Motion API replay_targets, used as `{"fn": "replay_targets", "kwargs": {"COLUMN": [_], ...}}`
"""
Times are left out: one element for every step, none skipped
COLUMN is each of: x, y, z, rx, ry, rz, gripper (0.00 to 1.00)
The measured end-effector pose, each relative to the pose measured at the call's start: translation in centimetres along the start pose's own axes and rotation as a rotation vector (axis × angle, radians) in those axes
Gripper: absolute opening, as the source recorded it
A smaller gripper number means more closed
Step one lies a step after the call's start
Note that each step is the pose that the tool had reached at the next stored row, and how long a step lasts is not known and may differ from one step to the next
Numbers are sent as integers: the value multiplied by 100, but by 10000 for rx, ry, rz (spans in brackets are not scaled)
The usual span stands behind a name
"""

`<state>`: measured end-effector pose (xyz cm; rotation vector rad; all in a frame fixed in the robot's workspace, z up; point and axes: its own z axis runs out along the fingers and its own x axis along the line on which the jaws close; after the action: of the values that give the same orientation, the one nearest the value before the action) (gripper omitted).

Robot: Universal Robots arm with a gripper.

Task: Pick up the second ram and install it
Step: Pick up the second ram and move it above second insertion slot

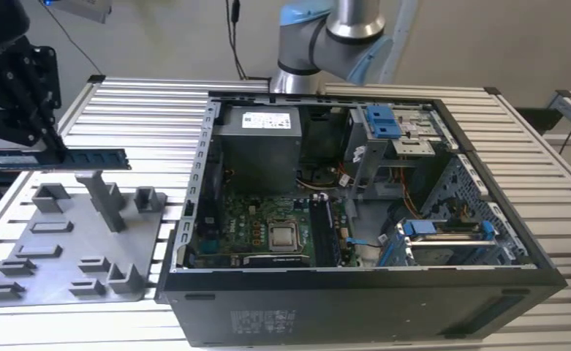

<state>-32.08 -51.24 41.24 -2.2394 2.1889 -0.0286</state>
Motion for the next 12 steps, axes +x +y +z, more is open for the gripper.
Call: {"fn": "replay_targets", "kwargs": {"x": [1, 2, 3, 3, 4, 5, 6, 7, 8, 9, 10, 11], "y": [-40, -79, -117, -156, -196, -234, -273, -314, -358, -400, -442, -484], "z": [1, 1, 2, 3, 3, 4, 5, 6, 7, 7, 8, 10], "rx": [-1, -2, -2, -4, -4, -5, -5, -6, -6, -8, -8, -8], "ry": [0, 0, -1, 1, 1, 0, 0, 0, 0, 1, 0, 0], "rz": [-1, 0, 0, 0, 0, 0, 0, 0, -1, 0, 0, 0], "gripper": [14, 14, 14, 14, 14, 14, 14, 14, 14, 14, 14, 14]}}
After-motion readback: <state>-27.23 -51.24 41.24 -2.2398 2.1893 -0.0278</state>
